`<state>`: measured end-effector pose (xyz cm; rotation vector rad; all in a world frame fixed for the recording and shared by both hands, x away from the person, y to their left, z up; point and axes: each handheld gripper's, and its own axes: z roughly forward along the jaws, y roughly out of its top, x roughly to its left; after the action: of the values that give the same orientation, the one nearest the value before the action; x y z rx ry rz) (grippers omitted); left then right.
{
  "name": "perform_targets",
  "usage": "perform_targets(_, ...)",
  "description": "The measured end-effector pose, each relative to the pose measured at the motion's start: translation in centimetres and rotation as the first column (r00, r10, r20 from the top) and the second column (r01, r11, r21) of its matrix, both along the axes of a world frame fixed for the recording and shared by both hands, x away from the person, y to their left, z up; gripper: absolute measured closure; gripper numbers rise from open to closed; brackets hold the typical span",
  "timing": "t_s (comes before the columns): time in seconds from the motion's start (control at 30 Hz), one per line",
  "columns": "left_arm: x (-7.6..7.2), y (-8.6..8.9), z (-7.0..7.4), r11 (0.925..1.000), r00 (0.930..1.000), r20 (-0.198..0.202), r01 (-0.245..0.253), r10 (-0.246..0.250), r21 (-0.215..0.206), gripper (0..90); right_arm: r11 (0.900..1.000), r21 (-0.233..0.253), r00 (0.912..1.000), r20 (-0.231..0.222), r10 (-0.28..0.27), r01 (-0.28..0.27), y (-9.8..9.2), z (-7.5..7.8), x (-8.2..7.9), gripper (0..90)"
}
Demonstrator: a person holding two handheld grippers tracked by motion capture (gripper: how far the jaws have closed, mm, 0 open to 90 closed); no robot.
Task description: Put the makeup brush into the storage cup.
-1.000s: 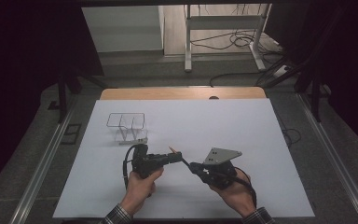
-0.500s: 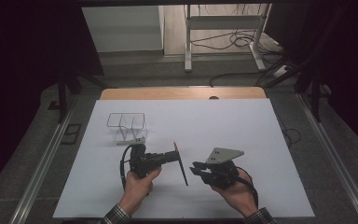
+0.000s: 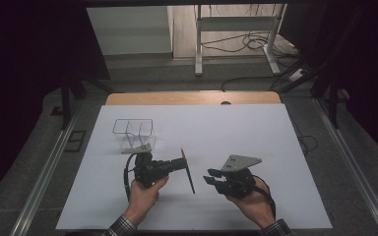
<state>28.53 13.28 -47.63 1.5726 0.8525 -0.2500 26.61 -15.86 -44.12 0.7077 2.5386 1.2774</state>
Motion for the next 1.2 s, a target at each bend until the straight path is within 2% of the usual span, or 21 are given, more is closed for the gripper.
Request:
perform_targets(0.37,-0.3,0.3,0.5,0.9984,0.9988,0.046,-0.022,0.019,0.052,83.2,1.000,-0.020,0.9998,-0.016,-0.013,0.012,-0.4,-0.2,0.1,60.8)
perform_targets(0.73,-0.4,0.7,0.8,0.9963,0.9977,0.052,-0.047,0.044,0.071,83.3,0.999,-0.034,0.9993,-0.023,-0.028,0.027,-1.0,-0.4,0.4,53.0)
perform_targets(1.03,-0.7,1.0,1.1,0.9915,0.9951,0.080,-0.067,0.058,0.112,83.3,0.998,-0.049,0.9986,-0.034,-0.040,0.039,-1.6,-0.5,0.5,46.5)
perform_targets(1.2,-0.8,1.4,1.3,0.9893,0.9935,0.089,-0.081,0.070,0.121,83.3,0.997,-0.054,0.9981,-0.036,-0.049,0.047,-2.1,-0.5,0.5,42.6)
